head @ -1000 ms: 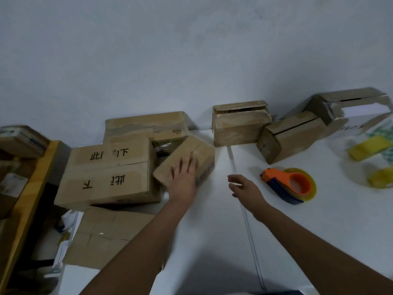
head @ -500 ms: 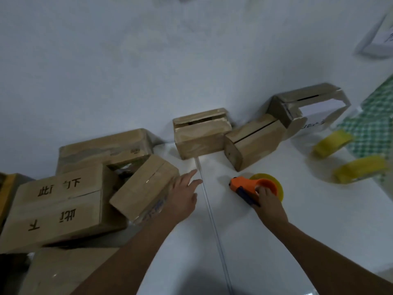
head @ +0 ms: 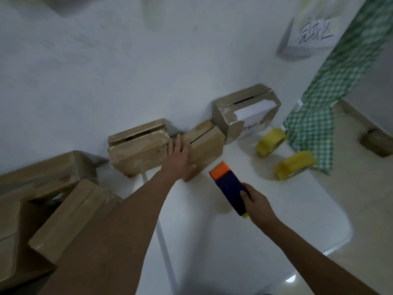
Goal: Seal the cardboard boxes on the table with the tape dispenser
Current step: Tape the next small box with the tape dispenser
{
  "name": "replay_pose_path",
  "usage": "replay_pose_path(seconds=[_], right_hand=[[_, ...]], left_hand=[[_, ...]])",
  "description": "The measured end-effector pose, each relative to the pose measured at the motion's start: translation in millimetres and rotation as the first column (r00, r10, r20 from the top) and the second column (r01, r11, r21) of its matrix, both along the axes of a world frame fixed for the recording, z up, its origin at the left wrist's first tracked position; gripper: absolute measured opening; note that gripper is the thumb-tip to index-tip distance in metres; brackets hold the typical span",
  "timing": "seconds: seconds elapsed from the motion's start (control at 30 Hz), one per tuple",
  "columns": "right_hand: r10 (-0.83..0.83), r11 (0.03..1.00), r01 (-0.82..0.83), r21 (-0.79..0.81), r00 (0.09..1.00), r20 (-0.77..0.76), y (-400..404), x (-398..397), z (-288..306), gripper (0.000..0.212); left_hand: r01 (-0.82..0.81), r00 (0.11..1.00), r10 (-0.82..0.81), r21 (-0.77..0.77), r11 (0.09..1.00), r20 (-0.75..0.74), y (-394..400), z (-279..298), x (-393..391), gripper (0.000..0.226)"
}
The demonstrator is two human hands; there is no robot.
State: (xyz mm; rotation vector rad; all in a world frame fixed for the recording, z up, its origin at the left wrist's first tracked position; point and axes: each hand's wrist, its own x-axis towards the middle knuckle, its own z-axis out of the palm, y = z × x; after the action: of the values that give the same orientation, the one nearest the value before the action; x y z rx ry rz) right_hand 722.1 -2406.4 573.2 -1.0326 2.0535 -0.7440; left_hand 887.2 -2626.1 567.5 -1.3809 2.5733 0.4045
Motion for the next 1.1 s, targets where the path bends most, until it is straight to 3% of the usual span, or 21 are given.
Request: replay_pose_path(seconds=[0.07,0.23,0.4,0.53,0.7,0.83,1.1], right_hand=[[-0.061,0.997,0.063,-0.034,0.996,0.066,3,-7,9,0.029],[-0.101,0.973,0.130,-0.190,0.983,0.153,5,-10,39,0.023],[-0.101,0.947,0.101,-0.305,0.995,0.017,-6,2,82,0.024],[0.093,0.956,-0.119,-0.268,0.990,-0.108,-13,29,101,0.028],[0.232,0.948,-0.259,-0.184,0.960,-0.156,-13,66,102,0.033],[0.276,0.941,-0.313,-0.131,0.930,-0.245,-7,84,98,0.042],[0.329,0.929,-0.363,-0.069,0.897,-0.296,1,97,88,0.041]], left_hand=[[0.032,0.994,-0.029,-0.028,0.999,0.106,0,-3,-3,0.092],[0.211,0.970,-0.201,-0.064,0.975,0.135,27,-6,16,0.088],[0.321,0.942,-0.314,-0.046,0.946,0.121,68,-5,67,0.092],[0.338,0.941,-0.337,-0.002,0.941,0.035,115,-9,119,0.093],[0.312,0.932,-0.301,0.022,0.950,-0.199,168,-15,160,0.083],[0.228,0.945,-0.184,0.142,0.963,-0.271,183,-18,172,0.082],[0.205,0.926,-0.149,0.130,0.970,-0.348,189,-16,175,0.072]])
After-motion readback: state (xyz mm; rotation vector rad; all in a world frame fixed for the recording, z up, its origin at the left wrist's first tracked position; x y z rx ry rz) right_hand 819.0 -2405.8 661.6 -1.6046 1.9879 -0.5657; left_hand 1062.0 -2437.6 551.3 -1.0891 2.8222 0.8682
